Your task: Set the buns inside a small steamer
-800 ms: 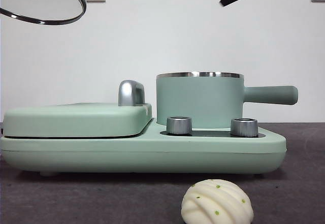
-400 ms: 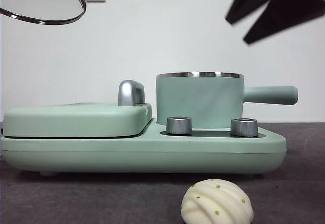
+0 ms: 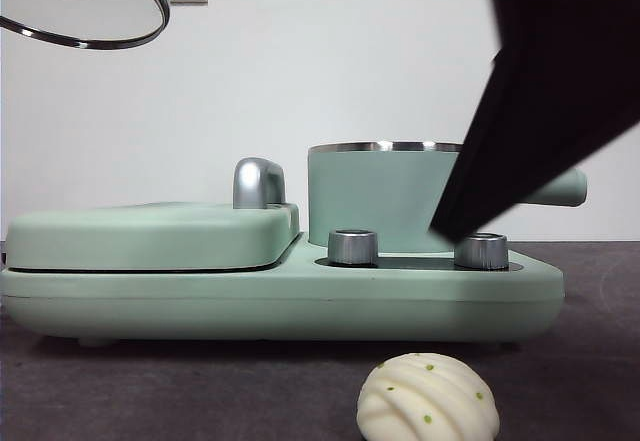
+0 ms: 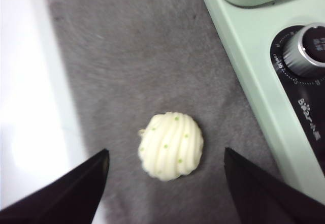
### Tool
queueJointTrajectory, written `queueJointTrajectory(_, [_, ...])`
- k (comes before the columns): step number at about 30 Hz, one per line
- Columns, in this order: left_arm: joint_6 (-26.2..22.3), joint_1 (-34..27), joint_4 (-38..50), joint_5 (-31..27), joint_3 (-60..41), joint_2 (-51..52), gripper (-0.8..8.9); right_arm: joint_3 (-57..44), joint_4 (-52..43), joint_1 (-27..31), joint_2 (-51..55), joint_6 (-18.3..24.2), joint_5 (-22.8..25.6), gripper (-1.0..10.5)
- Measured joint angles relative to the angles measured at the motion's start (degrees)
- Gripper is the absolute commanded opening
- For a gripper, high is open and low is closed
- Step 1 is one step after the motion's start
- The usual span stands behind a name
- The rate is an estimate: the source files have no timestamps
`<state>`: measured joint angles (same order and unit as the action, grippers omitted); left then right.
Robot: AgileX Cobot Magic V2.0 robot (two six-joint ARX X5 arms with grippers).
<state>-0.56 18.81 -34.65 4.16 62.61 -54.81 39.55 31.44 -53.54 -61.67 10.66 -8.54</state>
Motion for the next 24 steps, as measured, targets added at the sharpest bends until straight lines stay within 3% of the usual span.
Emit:
queueJointTrajectory(17, [0.0,0.0,-0.1,0.0,0.0,0.0,0.11,0.0,-6.3,-0.1,-16.7,0.0,1.0,4.1])
queueJointTrajectory(19, [0.0,0.0,0.0,0.0,0.0,0.0,0.11,0.0,-6.3,-0.1,-18.4,-0.1,1.0,3.6])
queueJointTrajectory(21, [0.0,0.0,0.0,0.0,0.0,0.0,0.11,0.0,-6.6,-0.1,-20.3,-0.2,0.9,1.9])
queueJointTrajectory(24, [0.0,0.0,-0.1,0.0,0.0,0.0,0.11,0.0,-6.1,0.0,-19.6,-1.3,0.4,1.6])
